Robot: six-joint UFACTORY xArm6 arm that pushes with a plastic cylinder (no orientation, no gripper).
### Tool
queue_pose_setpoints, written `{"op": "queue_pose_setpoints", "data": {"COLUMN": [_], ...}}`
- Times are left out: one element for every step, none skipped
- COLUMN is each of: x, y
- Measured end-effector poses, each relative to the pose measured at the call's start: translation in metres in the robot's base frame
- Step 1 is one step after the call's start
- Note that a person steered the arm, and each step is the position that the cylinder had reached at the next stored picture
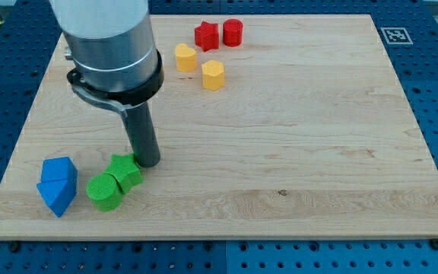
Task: Push red star along with red circle a bit right
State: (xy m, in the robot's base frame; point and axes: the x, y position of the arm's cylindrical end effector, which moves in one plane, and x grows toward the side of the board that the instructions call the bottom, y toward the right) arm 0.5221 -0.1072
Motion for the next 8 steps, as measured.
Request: {"op": "queue_pose_setpoints", "data": {"x": [0.0, -0.003, -0.005, -0.006, -0.015, -0.082, -0.178, -0.245], "y": [-0.008, -0.013, -0.011, -0.006, 0.022, 0.01, -0.012, 0.001]}}
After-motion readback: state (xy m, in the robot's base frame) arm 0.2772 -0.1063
